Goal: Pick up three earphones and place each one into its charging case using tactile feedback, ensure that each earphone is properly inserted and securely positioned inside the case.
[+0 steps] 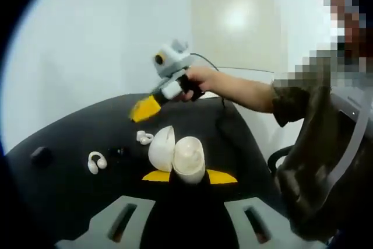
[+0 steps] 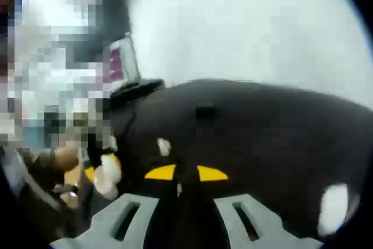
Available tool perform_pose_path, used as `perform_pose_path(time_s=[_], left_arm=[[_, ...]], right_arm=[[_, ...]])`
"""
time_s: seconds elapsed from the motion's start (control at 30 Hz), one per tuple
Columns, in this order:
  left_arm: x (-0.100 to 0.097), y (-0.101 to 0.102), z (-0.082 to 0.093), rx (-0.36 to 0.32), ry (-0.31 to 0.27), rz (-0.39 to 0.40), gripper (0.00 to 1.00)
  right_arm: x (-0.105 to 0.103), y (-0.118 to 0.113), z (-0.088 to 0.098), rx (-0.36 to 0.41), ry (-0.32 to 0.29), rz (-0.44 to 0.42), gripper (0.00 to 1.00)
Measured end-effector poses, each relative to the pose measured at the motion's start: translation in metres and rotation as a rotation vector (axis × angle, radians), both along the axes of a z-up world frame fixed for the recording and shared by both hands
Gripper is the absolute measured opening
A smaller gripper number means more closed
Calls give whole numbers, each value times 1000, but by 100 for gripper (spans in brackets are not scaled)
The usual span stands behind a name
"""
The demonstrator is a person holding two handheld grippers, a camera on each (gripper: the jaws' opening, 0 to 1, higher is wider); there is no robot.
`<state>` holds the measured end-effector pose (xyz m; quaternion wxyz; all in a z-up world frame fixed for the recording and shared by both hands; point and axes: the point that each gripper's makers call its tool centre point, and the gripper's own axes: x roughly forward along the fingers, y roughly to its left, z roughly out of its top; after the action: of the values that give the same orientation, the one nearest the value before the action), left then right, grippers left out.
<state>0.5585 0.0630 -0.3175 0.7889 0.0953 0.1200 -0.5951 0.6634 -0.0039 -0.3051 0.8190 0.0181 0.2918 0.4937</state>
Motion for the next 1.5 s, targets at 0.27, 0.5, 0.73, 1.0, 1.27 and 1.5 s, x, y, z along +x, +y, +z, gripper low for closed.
perform_pose_path(time_s=[0.27,0.5,0.73,1.0,1.27,1.5], left_arm=[[0,1,0,1,-2,4,17],[3,3,-1,3,-7,13,17],[4,5,-1,4,-13,14,17],[5,5,-1,5,-15,13,17],[4,4,-2,6,-15,14,17],[5,3,-1,5,-13,12,17]], right_arm=[[-17,-2,2,-14,23,-26,11],[-19,4,-16,-95,27,-64,9],[-16,14,-18,-60,88,-84,9],[-14,16,-20,-282,-144,-37,6],[-12,17,-10,-342,-312,-1,6],[-13,15,19,-367,-528,19,6]])
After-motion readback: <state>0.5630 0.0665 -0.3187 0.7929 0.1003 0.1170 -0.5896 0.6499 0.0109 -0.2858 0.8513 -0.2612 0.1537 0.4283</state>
